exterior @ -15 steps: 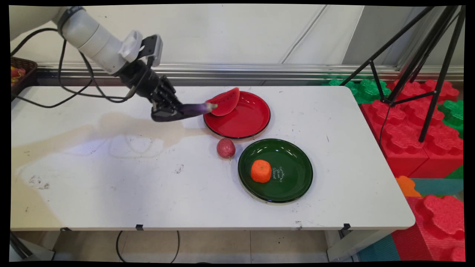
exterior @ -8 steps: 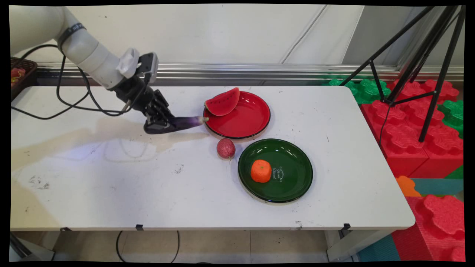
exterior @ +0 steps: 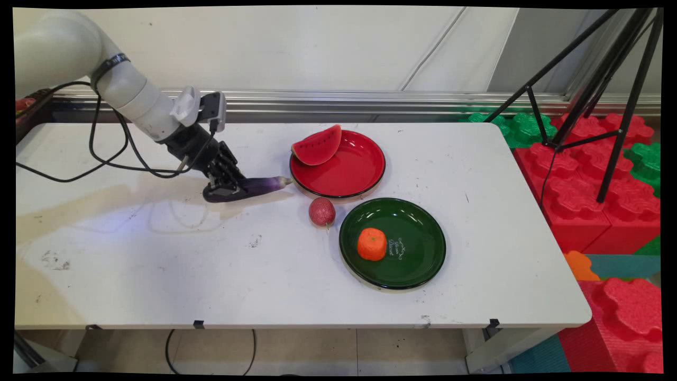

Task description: Place the picked object on the table

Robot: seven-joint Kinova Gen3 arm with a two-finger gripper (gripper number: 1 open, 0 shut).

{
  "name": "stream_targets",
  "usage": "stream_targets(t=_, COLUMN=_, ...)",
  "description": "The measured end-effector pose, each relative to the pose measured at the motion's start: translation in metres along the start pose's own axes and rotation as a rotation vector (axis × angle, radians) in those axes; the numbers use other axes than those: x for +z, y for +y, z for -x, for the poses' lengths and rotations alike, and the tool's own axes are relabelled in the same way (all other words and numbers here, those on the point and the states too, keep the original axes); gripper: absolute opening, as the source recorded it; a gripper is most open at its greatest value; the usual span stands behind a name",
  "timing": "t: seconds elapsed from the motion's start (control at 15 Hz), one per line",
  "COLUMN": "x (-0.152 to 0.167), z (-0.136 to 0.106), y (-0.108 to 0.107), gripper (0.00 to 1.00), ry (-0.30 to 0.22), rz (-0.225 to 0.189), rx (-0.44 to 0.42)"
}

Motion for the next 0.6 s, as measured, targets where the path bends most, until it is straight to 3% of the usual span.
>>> stream_targets(t=0.2, x=0.0057, z=0.0074, y=-0.001, gripper=0.0, ry=-0.008, rz=0.001, rx=-0.016)
stream_targets(t=0.27, x=0.0066, z=0.0088, y=-0.0013, gripper=1.0, ry=-0.008, rz=0.001, rx=-0.02)
stream_targets(t=0.6, x=0.0049, z=0.0113, y=-0.0029, gripper=1.0, ry=0.005, rz=0.002, rx=-0.034)
